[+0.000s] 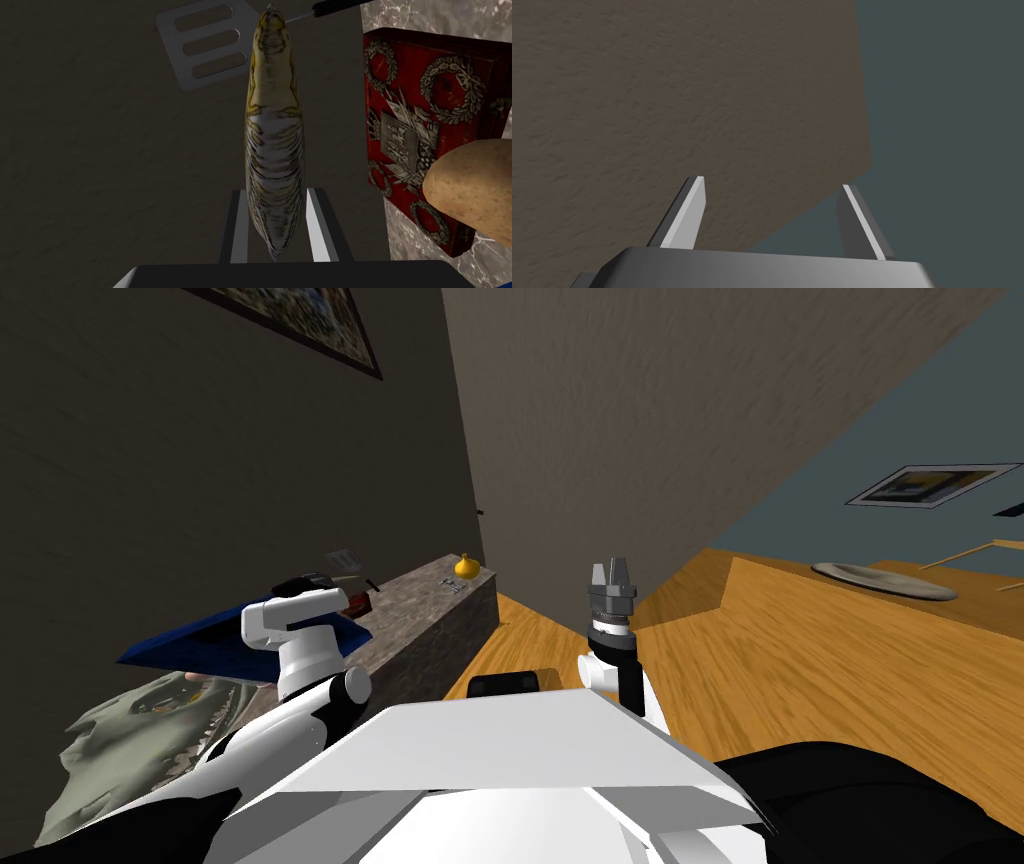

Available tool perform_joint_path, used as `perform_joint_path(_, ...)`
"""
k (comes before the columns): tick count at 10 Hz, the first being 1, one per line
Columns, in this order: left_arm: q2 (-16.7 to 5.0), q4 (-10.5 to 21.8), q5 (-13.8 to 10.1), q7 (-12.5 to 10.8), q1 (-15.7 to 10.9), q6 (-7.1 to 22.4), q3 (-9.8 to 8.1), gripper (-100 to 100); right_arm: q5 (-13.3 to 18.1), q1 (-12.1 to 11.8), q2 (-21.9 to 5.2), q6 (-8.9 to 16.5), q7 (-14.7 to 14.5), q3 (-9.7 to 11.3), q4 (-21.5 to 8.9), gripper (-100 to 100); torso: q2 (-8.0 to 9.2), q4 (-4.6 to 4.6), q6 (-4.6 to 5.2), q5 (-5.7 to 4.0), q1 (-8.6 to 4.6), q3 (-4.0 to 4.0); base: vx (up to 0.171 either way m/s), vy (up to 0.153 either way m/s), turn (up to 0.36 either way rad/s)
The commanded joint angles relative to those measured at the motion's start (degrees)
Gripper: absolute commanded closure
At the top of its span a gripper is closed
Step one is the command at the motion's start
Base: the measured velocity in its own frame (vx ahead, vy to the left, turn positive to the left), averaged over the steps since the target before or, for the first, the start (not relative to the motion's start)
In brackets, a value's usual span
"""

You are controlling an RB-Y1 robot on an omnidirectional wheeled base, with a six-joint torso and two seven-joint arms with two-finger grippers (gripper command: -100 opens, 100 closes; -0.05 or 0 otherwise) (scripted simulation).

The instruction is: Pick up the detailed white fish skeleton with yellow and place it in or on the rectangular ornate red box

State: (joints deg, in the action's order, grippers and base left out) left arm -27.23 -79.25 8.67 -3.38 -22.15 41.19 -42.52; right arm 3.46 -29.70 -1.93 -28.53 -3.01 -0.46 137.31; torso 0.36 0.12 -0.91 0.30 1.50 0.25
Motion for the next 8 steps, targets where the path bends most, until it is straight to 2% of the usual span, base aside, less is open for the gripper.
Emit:
perform_joint_path(1,-1.05,2.47,0.44,-0.1,-0.35,-0.64,-0.49,100,0.0,0.0,0.0,0.0,0.0,0.0,0.0,0,0.0,0.0,0.0,0.0,0.0,0.0,0.023,0.055,-0.021)
perform_joint_path(3,-1.89,5.37,1.67,-0.47,0.52,-1.81,-1.51,100,0.0,0.0,0.0,0.0,0.0,0.0,0.0,0,-0.03,-0.09,-0.29,0.21,0.47,-0.06,0.045,0.074,-0.031)
perform_joint_path(4,-1.89,5.37,1.67,-0.47,0.52,-1.81,-1.51,100,0.0,-0.01,0.0,0.0,0.0,0.0,0.0,0,-0.06,-0.14,-0.41,0.35,0.85,-0.1,0.027,0.077,-0.017)
perform_joint_path(8,-2.85,9.87,3.69,-0.99,2.91,-3.64,-2.96,100,0.0,-0.01,0.0,0.0,0.0,0.0,0.0,0,0.0,-0.34,-1.0,0.84,1.84,-0.17,0.052,0.079,-0.032)
